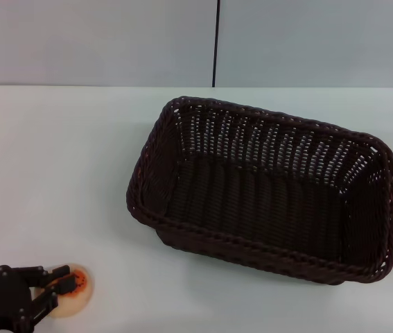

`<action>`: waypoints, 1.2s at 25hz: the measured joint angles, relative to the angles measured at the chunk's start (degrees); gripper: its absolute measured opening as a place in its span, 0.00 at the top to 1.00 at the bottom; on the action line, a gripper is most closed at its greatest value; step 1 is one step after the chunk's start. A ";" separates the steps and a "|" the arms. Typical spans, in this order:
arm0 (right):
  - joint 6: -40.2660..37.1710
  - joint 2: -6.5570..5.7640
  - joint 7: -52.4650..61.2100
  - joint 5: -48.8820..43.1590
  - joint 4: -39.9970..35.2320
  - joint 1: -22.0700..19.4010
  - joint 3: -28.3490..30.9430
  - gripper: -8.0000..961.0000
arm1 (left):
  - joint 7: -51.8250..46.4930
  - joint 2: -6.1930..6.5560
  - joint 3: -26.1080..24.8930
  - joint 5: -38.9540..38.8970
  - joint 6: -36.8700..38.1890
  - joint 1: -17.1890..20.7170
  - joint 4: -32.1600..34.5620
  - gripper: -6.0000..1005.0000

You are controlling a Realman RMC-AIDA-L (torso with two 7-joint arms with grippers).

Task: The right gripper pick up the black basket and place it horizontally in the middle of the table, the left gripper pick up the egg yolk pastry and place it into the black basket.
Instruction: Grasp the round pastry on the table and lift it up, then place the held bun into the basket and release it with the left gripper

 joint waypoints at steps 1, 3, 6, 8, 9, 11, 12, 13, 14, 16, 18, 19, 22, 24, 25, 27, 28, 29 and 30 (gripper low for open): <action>0.00 0.00 0.00 0.00 0.00 0.00 0.00 0.58 | 0.00 0.00 0.00 0.00 0.00 0.00 0.00 0.62; 0.00 0.00 0.00 -0.03 0.00 0.00 0.00 0.58 | 0.02 -0.04 0.04 0.00 0.00 -0.04 0.00 0.72; 0.00 0.00 0.00 -0.04 0.00 0.00 0.00 0.58 | 0.04 -0.10 0.10 -0.01 -0.04 -0.08 0.00 0.88; 0.00 0.00 0.00 -0.04 0.00 0.00 0.00 0.58 | 0.04 -0.11 0.04 -0.09 0.11 -0.08 0.00 0.90; 0.00 0.00 0.00 -0.04 0.00 0.01 0.00 0.58 | 0.04 -0.11 -0.19 -0.23 0.58 -0.08 0.00 0.91; 0.00 0.00 0.00 -0.04 0.00 -0.01 0.00 0.58 | 0.09 0.00 -1.44 -1.00 2.60 -0.10 -0.03 0.93; 0.00 0.02 0.00 -0.04 0.00 -0.06 0.00 0.58 | 0.13 0.08 -2.20 -1.41 3.81 -0.12 -0.08 0.93; 0.00 0.02 0.00 -0.04 0.00 -0.06 0.00 0.58 | 0.17 0.27 -3.48 -2.25 5.83 -0.21 -0.12 0.93; -0.02 0.04 0.00 -0.04 0.00 -0.09 0.00 0.58 | 0.19 0.34 -4.34 -2.89 7.13 -0.28 -0.13 0.94; -0.19 0.17 0.00 -0.04 0.00 -0.25 0.00 0.58 | 0.21 0.48 -7.65 -5.87 11.33 -0.78 -0.32 0.94; -0.29 0.20 0.00 -0.04 0.00 -0.35 0.07 0.58 | 0.21 0.46 -8.48 -6.72 12.08 -0.95 -0.52 0.94; -0.39 0.22 0.00 -0.02 0.00 -0.46 0.16 0.58 | 0.10 0.36 -9.36 -8.44 13.22 -1.26 -0.97 0.94; -0.77 0.25 0.02 0.30 0.00 -1.16 0.44 0.58 | -0.47 -0.07 -10.12 -12.91 14.98 -2.84 -2.58 0.94; -0.79 0.25 0.02 0.32 0.00 -1.33 0.43 0.58 | -0.71 -0.65 -9.78 -14.30 15.43 -5.16 -4.12 0.94; -0.83 0.25 0.03 0.33 0.00 -1.64 0.44 0.58 | -0.74 -1.25 -9.39 -14.17 15.40 -7.48 -4.96 0.94; -0.84 0.25 0.03 0.34 -0.01 -1.79 0.48 0.58 | -0.42 -1.83 -8.16 -13.73 14.87 -10.20 -6.19 0.94; -0.85 0.25 0.03 0.35 0.02 -2.11 0.51 0.58 | -0.15 -1.94 -7.48 -13.60 14.58 -11.22 -7.07 0.94; -0.85 0.26 0.05 0.35 0.04 -2.27 0.53 0.58 | -0.15 -1.94 -7.48 -13.60 14.58 -11.22 -7.07 0.94; -0.88 0.26 0.07 0.35 0.07 -2.37 0.52 0.58 | 0.12 -1.98 -6.52 -13.55 14.12 -12.47 -8.30 0.95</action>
